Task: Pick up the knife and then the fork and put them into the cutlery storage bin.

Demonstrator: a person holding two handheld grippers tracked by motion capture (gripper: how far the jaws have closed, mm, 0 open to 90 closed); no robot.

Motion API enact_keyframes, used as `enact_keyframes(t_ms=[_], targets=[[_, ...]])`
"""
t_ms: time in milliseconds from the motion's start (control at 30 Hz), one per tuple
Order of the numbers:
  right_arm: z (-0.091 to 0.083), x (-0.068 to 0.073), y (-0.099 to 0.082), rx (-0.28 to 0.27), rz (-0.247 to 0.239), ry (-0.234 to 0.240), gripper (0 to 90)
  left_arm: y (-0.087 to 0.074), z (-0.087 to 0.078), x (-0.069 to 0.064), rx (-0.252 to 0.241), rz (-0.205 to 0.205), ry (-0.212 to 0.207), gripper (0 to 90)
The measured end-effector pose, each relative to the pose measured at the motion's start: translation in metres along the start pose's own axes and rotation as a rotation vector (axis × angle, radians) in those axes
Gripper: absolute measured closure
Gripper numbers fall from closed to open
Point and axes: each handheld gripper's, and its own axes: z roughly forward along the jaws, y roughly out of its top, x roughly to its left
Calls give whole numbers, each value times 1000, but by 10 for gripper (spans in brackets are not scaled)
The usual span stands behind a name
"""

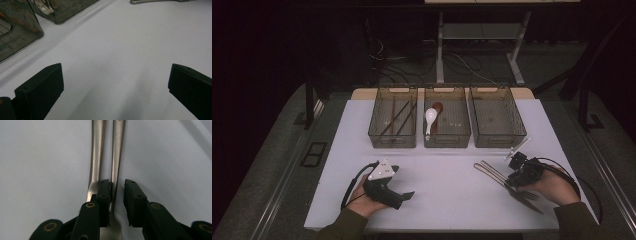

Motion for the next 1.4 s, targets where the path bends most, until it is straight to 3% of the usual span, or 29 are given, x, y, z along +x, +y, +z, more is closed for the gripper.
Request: enact_keyframes(t_ms=[167, 333, 567, 867, 1400], targets=[[1, 3, 6, 41, -12, -22, 752, 0, 0, 0, 4, 0, -1, 0], [2, 1, 10, 78, -1, -14, 765, 0, 0, 0, 4, 3, -2, 0], [3, 5, 14, 106, -11, -44, 847, 0, 0, 0, 2, 1, -3, 0], [0, -5, 2, 25, 2, 11, 853, 0, 0, 0, 2, 2, -5, 0], [-14, -16, -17, -139, 46, 16, 852, 0, 0, 0, -5, 0, -13, 0]])
